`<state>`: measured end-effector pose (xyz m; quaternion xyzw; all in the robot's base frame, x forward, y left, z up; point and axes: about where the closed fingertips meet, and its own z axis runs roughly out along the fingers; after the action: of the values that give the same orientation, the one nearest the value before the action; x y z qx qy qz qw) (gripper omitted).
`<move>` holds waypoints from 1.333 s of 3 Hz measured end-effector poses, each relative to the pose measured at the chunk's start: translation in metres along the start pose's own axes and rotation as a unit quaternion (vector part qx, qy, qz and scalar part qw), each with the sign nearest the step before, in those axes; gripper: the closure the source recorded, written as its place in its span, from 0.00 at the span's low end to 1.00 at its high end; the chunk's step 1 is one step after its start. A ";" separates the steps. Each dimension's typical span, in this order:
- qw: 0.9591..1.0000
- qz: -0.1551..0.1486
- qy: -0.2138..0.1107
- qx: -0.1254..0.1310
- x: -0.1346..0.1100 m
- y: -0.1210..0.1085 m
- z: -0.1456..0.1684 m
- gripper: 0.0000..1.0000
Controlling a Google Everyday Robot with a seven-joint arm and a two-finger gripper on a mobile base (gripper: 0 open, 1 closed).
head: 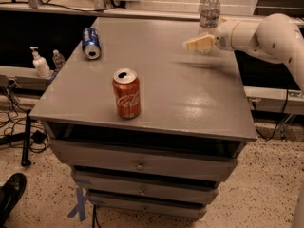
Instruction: Pick water bottle
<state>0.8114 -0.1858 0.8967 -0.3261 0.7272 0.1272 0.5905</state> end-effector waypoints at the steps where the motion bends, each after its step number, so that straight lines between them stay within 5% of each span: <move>1: 1.000 0.002 -0.011 0.009 0.006 -0.008 0.016 0.18; 3: 0.999 0.012 -0.020 0.028 0.011 -0.017 0.024 0.64; 4: 0.999 0.035 -0.027 0.013 -0.006 -0.012 0.017 0.88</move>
Offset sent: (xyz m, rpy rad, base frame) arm 0.0335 -0.0117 -0.0168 0.0414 -0.0419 -0.0792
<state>0.8325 -0.1828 0.9002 -0.2888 0.7234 0.1472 0.6096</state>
